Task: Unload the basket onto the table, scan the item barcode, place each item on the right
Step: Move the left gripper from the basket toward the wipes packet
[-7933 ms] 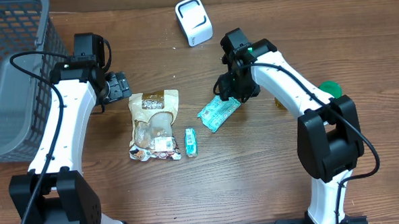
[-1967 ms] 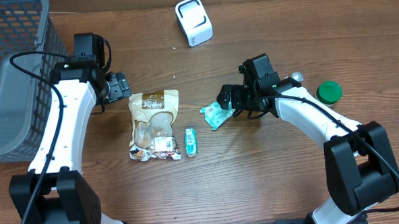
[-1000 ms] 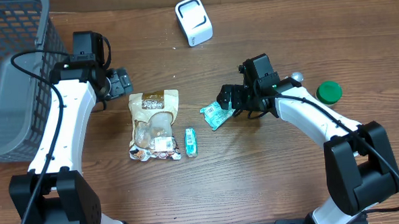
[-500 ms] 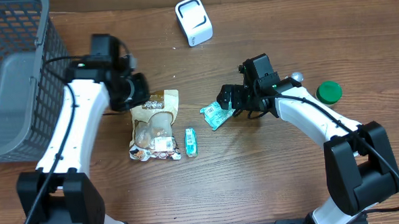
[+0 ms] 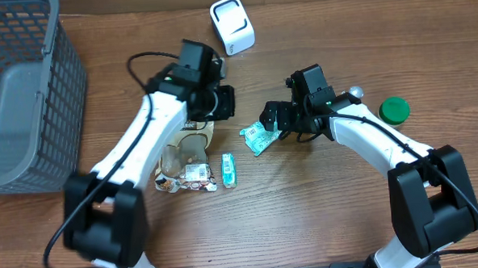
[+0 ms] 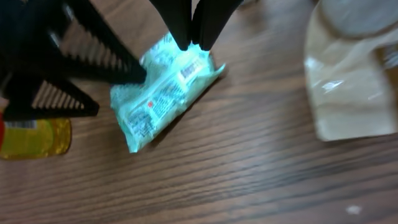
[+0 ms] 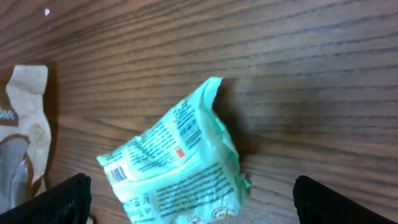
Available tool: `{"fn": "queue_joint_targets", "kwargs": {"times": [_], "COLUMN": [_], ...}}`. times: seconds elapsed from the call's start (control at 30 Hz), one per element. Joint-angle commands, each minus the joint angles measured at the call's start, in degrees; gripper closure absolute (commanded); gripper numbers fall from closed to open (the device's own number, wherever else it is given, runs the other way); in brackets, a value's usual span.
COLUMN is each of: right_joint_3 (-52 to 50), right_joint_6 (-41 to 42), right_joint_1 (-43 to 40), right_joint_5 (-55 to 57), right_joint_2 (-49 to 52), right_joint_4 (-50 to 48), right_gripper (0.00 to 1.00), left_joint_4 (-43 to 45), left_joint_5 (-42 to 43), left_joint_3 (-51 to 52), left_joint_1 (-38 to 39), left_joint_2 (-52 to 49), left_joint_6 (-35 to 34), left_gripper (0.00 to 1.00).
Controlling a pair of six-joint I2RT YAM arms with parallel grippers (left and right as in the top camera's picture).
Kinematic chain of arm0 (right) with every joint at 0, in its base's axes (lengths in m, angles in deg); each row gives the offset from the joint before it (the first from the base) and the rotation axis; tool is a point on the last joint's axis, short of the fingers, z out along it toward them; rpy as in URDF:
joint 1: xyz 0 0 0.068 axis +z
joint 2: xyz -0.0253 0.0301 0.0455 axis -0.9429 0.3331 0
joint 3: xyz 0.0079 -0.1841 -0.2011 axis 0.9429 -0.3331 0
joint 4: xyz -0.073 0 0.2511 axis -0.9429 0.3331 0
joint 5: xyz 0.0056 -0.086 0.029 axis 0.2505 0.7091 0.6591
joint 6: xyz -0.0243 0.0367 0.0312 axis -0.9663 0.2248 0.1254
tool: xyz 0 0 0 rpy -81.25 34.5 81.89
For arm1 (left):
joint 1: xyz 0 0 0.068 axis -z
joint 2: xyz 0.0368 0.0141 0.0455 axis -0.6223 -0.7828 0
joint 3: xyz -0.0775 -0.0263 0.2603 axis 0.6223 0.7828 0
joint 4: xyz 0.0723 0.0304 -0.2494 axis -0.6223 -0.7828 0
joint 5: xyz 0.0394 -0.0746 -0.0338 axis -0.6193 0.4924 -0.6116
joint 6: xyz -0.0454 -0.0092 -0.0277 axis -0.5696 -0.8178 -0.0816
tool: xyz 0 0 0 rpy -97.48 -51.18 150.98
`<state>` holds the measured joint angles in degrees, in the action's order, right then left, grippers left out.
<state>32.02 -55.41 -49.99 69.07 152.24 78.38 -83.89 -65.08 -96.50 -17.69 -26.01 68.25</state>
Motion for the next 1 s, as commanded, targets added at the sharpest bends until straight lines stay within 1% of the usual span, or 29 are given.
{"fn": "queue_joint_targets", "kwargs": {"times": [0.0,0.2,0.27,0.37,0.63,0.73,0.97], "right_joint_3": [-0.1,-0.1,-0.1,-0.1,-0.1,-0.1,-0.1], "right_joint_6": [0.2,0.2,0.2,0.2,0.2,0.2,0.2], "right_joint_1": [-0.1,-0.4,-0.4,-0.7,-3.3,-4.0,-4.2], "right_joint_5": [-3.0,-3.2,-3.3,-3.3,-3.3,-3.3,-4.0], "right_joint_2": [-0.3,-0.3,-0.3,-0.3,-0.2,-0.2,0.1], "right_joint_4": [0.2,1.2,1.7,2.2,2.6,2.4,2.5], "right_gripper": [0.00,0.00,0.00,0.00,0.00,0.00,0.01], "left_joint_4": [2.0,6.6,7.0,7.0,5.5,5.2,4.0], "left_joint_5": [2.7,4.8,6.9,7.4,7.7,8.3,8.1], "left_joint_3": [0.4,0.4,0.4,0.4,0.4,0.5,0.6], "left_joint_1": [1.2,2.0,2.1,2.1,2.2,2.3,2.4], "left_joint_2": [-4.0,-9.6,-10.7,-11.5,-11.5,-11.5,-11.5], "left_joint_6": [-0.8,-0.6,1.6,3.1,3.3,5.0,5.0], "left_gripper": [0.96,0.96,0.96,0.96,0.96,0.96,0.96]}}
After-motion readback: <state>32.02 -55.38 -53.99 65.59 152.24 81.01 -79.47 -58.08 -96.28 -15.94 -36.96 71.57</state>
